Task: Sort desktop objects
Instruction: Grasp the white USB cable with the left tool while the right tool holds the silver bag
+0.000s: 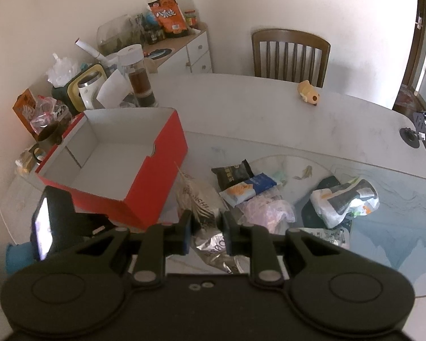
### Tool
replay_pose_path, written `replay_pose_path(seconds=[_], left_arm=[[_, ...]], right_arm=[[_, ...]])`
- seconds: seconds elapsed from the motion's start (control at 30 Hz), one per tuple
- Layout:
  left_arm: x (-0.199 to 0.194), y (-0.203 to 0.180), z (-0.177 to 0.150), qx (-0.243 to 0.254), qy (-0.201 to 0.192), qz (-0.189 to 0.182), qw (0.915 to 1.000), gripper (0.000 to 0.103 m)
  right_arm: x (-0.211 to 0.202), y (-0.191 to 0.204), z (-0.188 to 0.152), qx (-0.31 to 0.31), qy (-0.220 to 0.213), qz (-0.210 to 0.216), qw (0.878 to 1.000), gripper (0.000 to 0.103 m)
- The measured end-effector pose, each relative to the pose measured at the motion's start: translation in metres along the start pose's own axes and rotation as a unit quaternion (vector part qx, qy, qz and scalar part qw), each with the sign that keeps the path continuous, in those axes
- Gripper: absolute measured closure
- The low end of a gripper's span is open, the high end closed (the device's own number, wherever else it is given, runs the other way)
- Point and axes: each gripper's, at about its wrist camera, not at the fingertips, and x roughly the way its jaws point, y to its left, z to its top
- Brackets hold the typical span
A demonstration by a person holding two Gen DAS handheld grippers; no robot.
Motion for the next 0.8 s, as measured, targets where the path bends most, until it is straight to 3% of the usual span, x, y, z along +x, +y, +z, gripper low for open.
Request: replay_pose_path(seconds=[0.07,0.2,0.27,0.3,0.5,0.8], left_arm=[[0.0,0.001,0.001,-0.003,-0.005,0.002,1.0,0.043],[-0.002,-0.003,0.002,0.005,-0.011,-0.001,0.9999,0.07],[-0.002,-0.005,0.003,0.012,-0.013,-0.005,0.9998,0.078],[-0.002,-0.006,0.003,0.014,-0.015,-0.006,0.9998,0.09],[-0.007,-0.003,0.004,-0.014,-0.019,-0.004,0.9997,0.094],[-0.061,0.0,0.014,-0.024,-0.065,-0.02,0.9974,0.094]], right_arm=[[0.0,0.0,0.0,-0.001,0.0,-0.001,1.0,0.081],[0.0,0.0,-0.001,0.0,0.0,0.0,1.0,0.081],[0.0,-0.001,-0.001,0.0,0.0,-0.002,1.0,0.081],[0.0,-0.001,-0.001,0.0,0.001,-0.002,1.0,0.081],[-0.001,-0.002,-0.003,0.001,-0.001,-0.001,1.0,0.081],[-0.008,0.001,-0.002,0.001,-0.007,-0.003,1.0,0.081]])
